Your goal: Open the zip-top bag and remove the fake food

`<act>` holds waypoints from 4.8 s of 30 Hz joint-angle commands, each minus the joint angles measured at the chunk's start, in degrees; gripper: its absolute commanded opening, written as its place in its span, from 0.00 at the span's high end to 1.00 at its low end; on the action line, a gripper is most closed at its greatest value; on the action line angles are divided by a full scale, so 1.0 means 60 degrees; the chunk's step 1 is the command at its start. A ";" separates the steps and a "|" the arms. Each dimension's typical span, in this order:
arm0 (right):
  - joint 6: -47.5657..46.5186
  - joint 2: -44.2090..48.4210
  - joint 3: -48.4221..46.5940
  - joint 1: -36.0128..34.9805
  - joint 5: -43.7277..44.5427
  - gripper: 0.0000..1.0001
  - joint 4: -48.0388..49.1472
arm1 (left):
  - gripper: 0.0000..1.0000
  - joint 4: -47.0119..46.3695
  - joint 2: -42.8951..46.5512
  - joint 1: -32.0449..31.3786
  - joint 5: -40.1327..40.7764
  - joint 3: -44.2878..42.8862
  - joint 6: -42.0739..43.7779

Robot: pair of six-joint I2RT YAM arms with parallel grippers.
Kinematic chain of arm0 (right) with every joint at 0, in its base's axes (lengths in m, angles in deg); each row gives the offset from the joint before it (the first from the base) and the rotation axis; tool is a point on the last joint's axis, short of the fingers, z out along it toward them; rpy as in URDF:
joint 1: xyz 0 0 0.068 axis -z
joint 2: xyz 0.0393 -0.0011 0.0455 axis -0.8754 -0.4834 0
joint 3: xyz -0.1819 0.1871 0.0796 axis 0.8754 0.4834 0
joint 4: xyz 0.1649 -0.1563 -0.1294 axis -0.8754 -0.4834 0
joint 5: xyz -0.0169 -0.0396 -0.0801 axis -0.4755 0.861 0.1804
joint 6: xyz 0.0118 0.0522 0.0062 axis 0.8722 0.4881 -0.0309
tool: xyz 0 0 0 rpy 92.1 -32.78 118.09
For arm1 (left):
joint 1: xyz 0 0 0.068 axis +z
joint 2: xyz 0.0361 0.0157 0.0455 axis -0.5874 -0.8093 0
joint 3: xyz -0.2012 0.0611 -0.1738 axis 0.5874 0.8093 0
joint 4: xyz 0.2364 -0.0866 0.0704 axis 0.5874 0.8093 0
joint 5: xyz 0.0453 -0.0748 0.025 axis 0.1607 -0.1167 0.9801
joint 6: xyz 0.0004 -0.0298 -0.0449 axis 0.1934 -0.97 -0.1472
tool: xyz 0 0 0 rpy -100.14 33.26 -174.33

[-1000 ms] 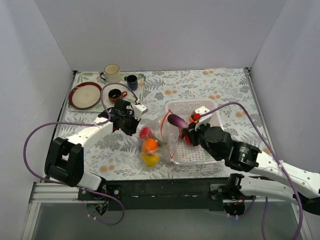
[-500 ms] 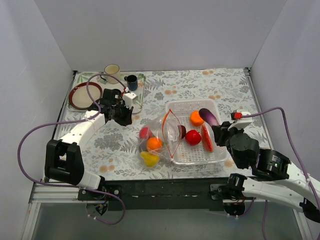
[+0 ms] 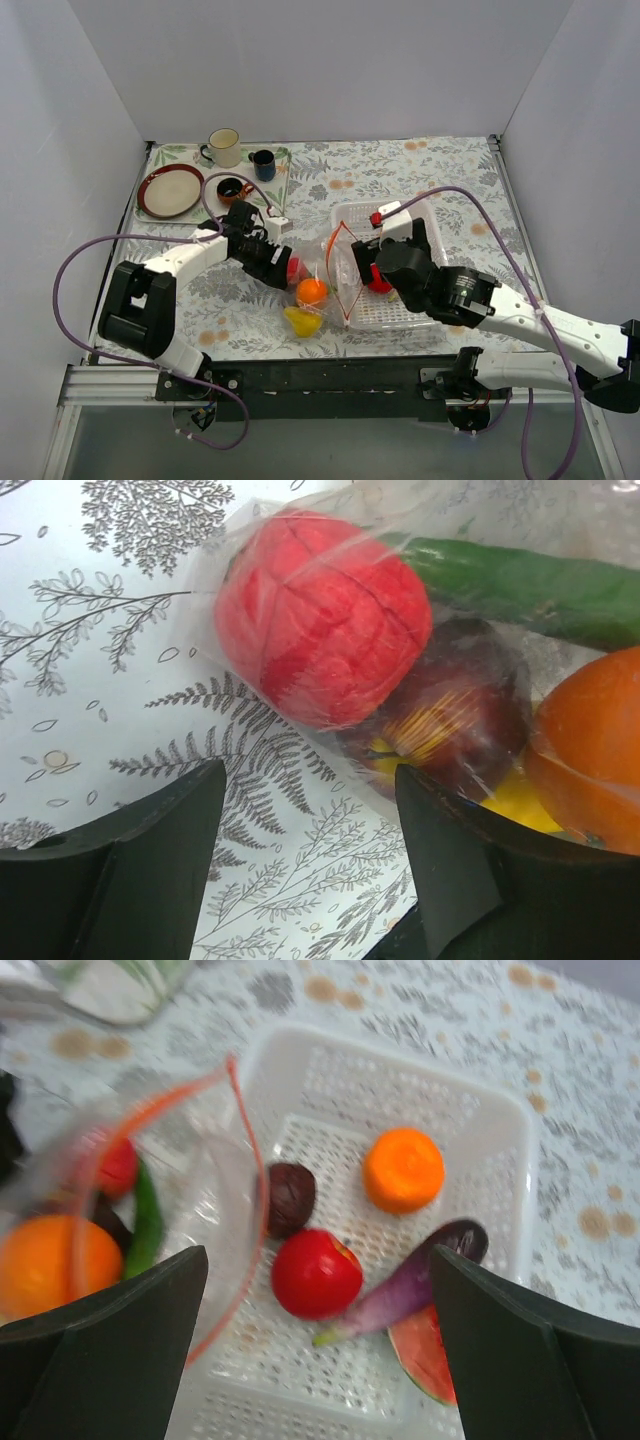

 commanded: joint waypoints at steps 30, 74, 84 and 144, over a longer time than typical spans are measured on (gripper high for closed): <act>-0.1879 -0.3050 -0.0572 -0.0563 -0.4092 0.01 0.3239 | 1.00 0.1369 -0.0106 0.2715 0.0970 -0.2320 0.1265; -0.2669 -0.8693 -0.3348 0.2060 -0.7810 0.01 0.7396 | 1.00 0.5655 0.1670 0.3129 0.1028 -0.1956 0.6629; -0.1953 -0.6379 0.0145 0.0522 -0.8004 0.01 0.8146 | 0.97 0.4626 -0.0966 0.3086 -0.0729 -0.3991 0.4989; -0.1540 -0.5822 0.0103 0.1429 -0.7769 0.01 0.6770 | 1.00 0.1756 0.0054 0.3086 0.1974 -0.0714 0.3711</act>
